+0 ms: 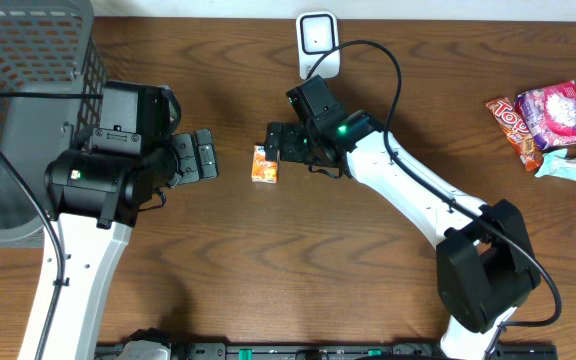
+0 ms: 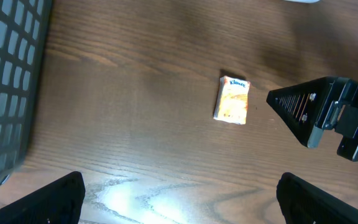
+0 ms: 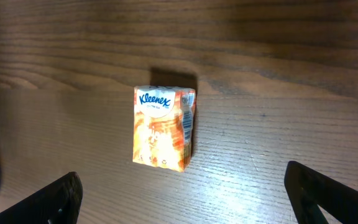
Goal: Scan the item barcode
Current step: 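Lower the right gripper onto the Kleenex pack and close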
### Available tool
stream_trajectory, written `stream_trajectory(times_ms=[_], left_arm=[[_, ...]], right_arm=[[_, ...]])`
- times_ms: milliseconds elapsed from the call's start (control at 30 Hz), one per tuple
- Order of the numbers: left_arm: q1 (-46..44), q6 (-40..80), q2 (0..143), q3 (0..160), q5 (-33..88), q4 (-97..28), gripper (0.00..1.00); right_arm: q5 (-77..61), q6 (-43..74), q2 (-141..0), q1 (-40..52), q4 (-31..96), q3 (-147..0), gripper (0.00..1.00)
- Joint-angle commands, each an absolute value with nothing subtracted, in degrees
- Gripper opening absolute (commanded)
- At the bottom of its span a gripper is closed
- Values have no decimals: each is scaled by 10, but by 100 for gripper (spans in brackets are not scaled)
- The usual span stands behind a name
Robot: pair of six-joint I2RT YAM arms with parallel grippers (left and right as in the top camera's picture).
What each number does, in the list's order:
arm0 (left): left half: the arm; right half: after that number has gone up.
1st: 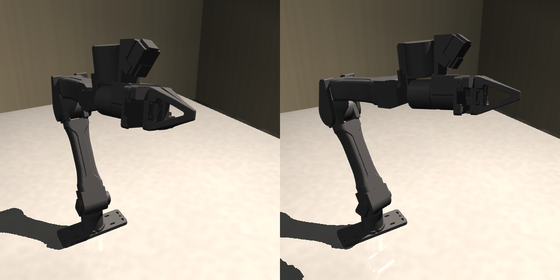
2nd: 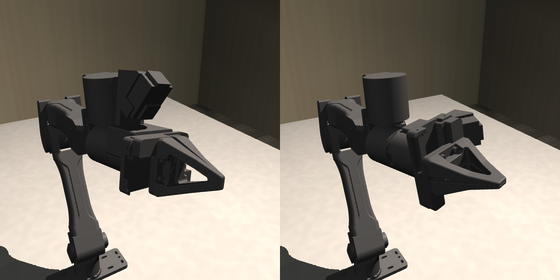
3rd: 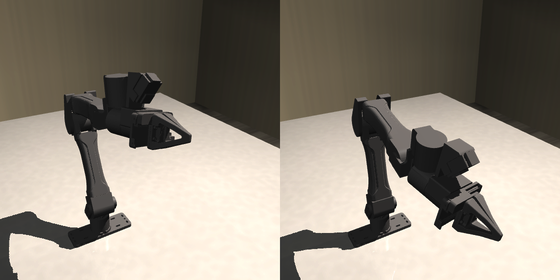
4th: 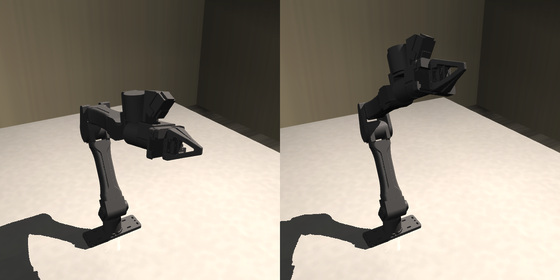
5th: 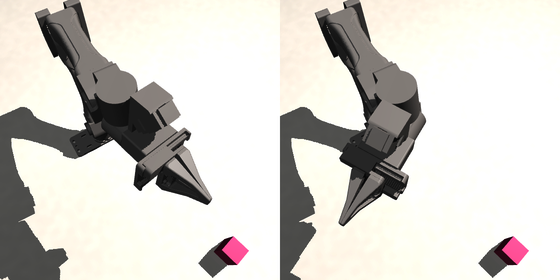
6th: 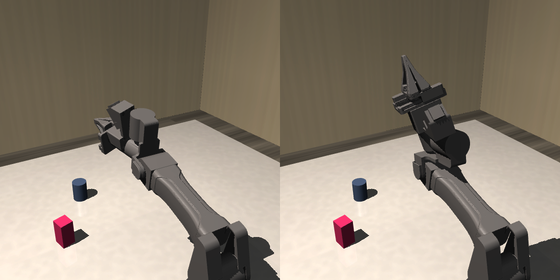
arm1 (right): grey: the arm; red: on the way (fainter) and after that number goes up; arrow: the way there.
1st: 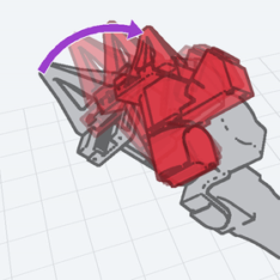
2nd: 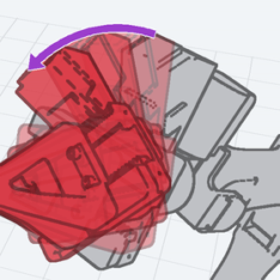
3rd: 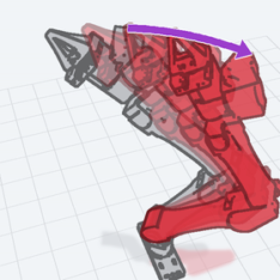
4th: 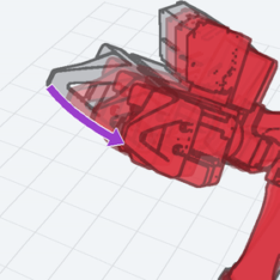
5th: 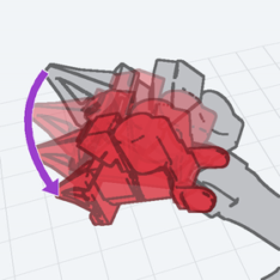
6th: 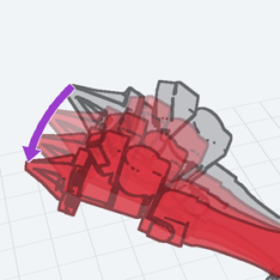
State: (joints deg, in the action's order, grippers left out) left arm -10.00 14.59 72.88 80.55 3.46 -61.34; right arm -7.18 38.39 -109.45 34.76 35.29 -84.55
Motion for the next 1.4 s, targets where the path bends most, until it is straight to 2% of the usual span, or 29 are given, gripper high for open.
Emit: stream_trajectory(times_ms=[0, 533, 567, 733, 833, 967, 1133, 1233, 1367], left_arm=[[-99, 142, 730, 805, 27, -615, 98], [-99, 142, 730, 805, 27, -615, 98], [-99, 143, 730, 805, 27, -615, 98], [-99, 142, 730, 805, 27, -615, 98], [-99, 143, 730, 805, 27, -615, 98], [-99, 143, 730, 805, 27, -615, 98], [-99, 143, 730, 805, 27, -615, 98], [-99, 143, 730, 805, 27, -615, 98], [-99, 143, 730, 805, 27, -615, 98]], right_arm=[[-53, 389, -1098, 360, 356, -841, 99], [-18, 387, -1098, 362, 375, -841, 99], [-18, 387, -1098, 362, 374, -841, 97], [-18, 387, -1100, 363, 370, -841, 69], [-18, 387, -1109, 369, 363, -841, 63], [-24, 388, -1135, 375, 345, -841, 63], [-130, 388, -1184, 376, 286, -841, 60], [-136, 390, -1205, 376, 279, -841, 56], [-136, 390, -1221, 372, 280, -841, 56]])
